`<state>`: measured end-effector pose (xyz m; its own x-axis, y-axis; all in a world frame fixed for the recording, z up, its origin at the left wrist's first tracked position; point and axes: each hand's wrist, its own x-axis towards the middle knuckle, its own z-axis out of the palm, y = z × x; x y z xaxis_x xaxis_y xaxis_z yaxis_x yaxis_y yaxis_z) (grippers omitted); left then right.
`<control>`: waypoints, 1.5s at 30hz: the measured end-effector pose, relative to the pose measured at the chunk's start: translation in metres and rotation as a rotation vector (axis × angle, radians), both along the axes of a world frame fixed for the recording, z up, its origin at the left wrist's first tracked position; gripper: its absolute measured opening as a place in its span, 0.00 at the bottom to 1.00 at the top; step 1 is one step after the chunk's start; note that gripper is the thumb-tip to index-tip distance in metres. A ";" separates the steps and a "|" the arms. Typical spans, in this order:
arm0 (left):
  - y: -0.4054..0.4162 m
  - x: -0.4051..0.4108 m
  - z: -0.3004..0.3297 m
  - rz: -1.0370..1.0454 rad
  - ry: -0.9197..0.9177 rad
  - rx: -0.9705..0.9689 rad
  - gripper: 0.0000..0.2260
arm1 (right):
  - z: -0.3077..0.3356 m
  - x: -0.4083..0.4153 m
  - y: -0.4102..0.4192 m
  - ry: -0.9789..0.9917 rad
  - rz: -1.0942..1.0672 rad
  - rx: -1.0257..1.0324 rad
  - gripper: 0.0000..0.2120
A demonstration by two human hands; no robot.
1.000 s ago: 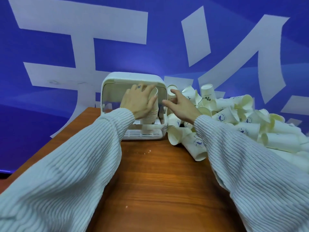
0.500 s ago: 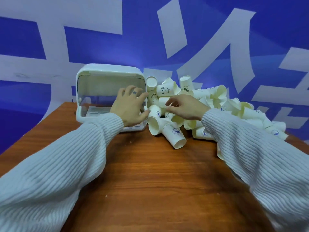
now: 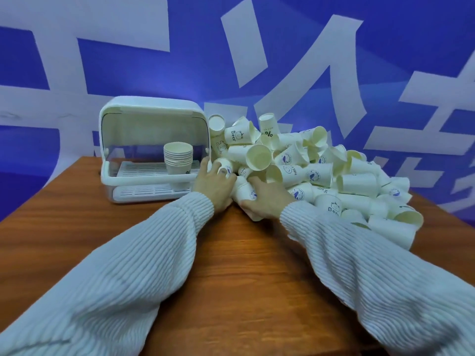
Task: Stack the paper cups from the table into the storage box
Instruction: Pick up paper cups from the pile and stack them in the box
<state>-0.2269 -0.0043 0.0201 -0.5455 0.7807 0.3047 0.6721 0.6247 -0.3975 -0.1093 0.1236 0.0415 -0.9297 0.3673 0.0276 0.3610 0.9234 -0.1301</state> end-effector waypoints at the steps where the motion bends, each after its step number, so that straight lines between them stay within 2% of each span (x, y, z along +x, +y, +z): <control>1: -0.002 0.002 0.003 0.002 -0.004 0.013 0.26 | -0.001 0.001 0.002 0.004 -0.004 -0.010 0.35; 6: -0.017 0.007 0.029 -0.052 0.006 0.128 0.31 | 0.018 0.006 0.009 0.096 -0.023 -0.164 0.37; 9: -0.034 0.007 0.047 -0.072 0.051 0.296 0.32 | 0.036 0.008 0.009 0.179 -0.004 -0.299 0.35; 13: -0.070 0.006 0.077 -0.045 -0.054 0.514 0.28 | 0.057 0.003 -0.006 0.364 0.052 -0.446 0.32; 16: -0.100 0.001 0.093 -0.054 -0.178 0.735 0.25 | 0.070 -0.008 -0.026 0.518 0.137 -0.540 0.37; 23: -0.150 -0.023 0.100 0.090 -0.358 1.079 0.31 | 0.091 -0.076 -0.073 0.657 0.198 -0.513 0.35; 26: -0.161 -0.032 0.094 0.132 -0.392 1.172 0.29 | 0.091 -0.105 -0.089 0.706 0.208 -0.445 0.37; 33: -0.173 -0.050 0.074 0.132 -0.382 1.144 0.29 | 0.075 -0.149 -0.101 0.536 0.233 -0.244 0.35; 36: -0.175 -0.056 0.069 0.140 -0.377 1.137 0.29 | 0.070 -0.155 -0.098 0.431 0.243 -0.217 0.35; 42: -0.172 -0.064 0.063 0.132 -0.379 1.155 0.29 | 0.069 -0.159 -0.092 0.345 0.282 -0.167 0.38; 45: -0.169 -0.066 0.059 0.127 -0.373 1.156 0.29 | 0.062 -0.156 -0.089 0.266 0.300 -0.061 0.37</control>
